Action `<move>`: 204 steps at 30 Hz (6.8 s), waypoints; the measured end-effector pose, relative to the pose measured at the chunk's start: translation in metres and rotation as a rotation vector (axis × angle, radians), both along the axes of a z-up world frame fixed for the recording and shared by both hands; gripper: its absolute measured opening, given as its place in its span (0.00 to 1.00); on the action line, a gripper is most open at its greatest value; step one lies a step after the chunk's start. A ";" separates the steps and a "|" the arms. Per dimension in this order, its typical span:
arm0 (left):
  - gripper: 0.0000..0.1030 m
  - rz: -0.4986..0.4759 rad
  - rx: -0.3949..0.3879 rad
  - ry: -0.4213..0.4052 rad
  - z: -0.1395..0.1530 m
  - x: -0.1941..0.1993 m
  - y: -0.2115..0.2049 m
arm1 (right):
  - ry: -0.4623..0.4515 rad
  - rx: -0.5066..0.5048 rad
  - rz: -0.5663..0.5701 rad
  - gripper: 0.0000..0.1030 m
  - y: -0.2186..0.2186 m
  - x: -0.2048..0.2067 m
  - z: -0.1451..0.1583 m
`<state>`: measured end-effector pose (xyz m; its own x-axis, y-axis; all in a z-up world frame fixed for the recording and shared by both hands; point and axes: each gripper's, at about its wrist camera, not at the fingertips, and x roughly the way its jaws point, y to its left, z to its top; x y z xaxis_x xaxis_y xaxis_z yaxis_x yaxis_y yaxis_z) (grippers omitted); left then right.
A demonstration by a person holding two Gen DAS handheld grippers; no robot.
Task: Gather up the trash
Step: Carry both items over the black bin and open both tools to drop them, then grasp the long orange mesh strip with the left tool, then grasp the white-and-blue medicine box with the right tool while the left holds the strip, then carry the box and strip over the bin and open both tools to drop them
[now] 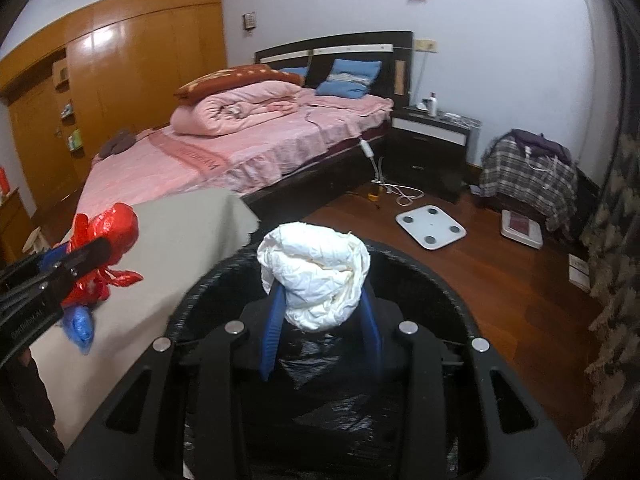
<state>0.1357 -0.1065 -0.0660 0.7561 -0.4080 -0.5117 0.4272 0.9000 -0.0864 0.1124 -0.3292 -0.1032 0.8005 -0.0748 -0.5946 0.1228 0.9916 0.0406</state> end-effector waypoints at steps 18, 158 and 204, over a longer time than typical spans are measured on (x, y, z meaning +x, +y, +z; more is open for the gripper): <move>0.74 0.072 0.034 -0.028 -0.001 -0.002 0.027 | -0.057 -0.005 -0.057 0.94 -0.008 -0.011 0.008; 0.11 0.601 0.053 -0.008 -0.013 -0.016 0.300 | -0.037 0.109 0.564 0.53 0.315 0.065 0.022; 0.12 -0.045 -0.035 -0.028 0.009 0.003 -0.018 | -0.071 -0.004 -0.056 0.55 -0.021 -0.014 0.013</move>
<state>0.1388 -0.1249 -0.0566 0.7507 -0.4589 -0.4752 0.4696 0.8766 -0.1047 0.0987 -0.3498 -0.0902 0.8349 -0.1233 -0.5365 0.1754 0.9834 0.0469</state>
